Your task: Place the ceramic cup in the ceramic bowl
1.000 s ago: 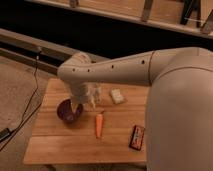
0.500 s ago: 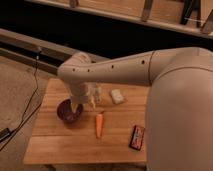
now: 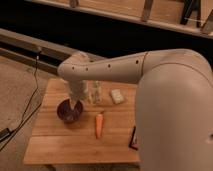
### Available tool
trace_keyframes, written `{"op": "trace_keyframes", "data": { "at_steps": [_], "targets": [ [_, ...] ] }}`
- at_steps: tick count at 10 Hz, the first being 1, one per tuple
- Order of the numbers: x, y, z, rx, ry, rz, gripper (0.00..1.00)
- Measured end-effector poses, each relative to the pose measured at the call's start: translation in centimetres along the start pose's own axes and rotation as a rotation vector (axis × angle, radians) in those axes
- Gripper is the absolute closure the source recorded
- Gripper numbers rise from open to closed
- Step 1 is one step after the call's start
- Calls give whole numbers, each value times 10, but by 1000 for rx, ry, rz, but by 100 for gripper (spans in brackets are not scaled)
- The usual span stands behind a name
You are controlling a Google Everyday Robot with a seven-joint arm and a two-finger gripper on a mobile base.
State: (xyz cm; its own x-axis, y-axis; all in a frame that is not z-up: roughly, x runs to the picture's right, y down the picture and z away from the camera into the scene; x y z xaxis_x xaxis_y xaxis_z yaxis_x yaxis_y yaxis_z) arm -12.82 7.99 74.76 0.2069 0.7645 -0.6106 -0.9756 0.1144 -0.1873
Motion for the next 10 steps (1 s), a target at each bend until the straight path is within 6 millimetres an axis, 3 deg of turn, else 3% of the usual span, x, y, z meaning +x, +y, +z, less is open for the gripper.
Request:
{"op": "trace_keyframes", "data": {
  "at_steps": [6, 10],
  "targets": [
    [-72, 4, 8, -37, -39, -124, 35],
    [-115, 28, 11, 13, -67, -235, 35]
  ]
}}
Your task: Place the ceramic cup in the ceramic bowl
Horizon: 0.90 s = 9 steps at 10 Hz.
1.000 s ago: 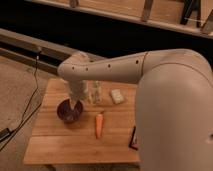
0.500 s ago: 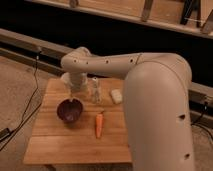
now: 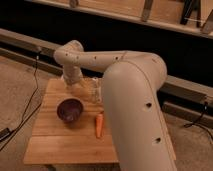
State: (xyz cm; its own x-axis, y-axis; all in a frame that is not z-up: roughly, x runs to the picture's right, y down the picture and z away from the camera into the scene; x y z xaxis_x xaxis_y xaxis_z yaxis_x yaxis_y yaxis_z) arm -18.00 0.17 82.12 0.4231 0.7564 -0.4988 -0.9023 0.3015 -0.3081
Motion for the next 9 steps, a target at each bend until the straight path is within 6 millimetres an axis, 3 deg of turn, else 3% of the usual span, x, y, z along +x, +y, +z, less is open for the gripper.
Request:
{"op": "trace_keyframes", "data": {
  "at_steps": [6, 9],
  "targets": [
    [-55, 3, 5, 48, -45, -119, 35],
    [-77, 14, 14, 35, -77, -233, 35]
  ]
}}
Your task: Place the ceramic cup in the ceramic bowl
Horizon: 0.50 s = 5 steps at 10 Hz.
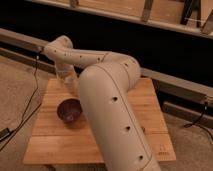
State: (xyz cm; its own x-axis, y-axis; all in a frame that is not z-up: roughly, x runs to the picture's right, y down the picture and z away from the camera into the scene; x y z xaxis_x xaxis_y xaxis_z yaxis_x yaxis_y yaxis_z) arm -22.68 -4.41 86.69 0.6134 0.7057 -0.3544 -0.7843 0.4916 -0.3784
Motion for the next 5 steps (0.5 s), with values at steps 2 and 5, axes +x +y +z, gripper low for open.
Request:
{"op": "trace_keyframes", "data": {
  "at_steps": [2, 5],
  "targets": [
    [-10, 9, 7, -29, -18, -91, 35],
    [-18, 24, 16, -63, -36, -230, 35]
  ]
}}
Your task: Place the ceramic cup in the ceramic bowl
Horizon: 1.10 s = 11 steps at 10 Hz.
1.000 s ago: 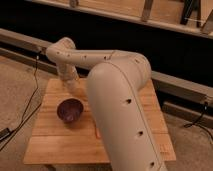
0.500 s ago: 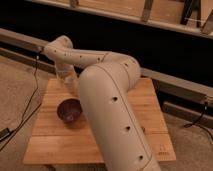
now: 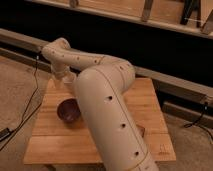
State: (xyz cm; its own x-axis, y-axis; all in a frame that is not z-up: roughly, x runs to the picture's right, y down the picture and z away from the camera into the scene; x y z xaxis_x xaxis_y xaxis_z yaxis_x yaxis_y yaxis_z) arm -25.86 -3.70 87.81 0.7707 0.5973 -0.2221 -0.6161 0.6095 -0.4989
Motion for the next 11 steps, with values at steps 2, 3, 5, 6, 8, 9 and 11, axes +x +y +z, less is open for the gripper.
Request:
{"op": "trace_keyframes", "data": {
  "at_steps": [2, 3, 5, 6, 8, 9, 11],
  "targets": [
    [-3, 4, 8, -4, 2, -74, 35],
    [-3, 2, 11, 6, 7, -96, 35],
    [-5, -1, 18, 22, 14, -126, 35],
    [-8, -5, 22, 31, 15, -135, 35],
    [-8, -10, 27, 33, 21, -133, 35],
    [-8, -11, 31, 29, 27, -129, 35],
    [-6, -13, 40, 21, 43, -118, 36]
  ]
}}
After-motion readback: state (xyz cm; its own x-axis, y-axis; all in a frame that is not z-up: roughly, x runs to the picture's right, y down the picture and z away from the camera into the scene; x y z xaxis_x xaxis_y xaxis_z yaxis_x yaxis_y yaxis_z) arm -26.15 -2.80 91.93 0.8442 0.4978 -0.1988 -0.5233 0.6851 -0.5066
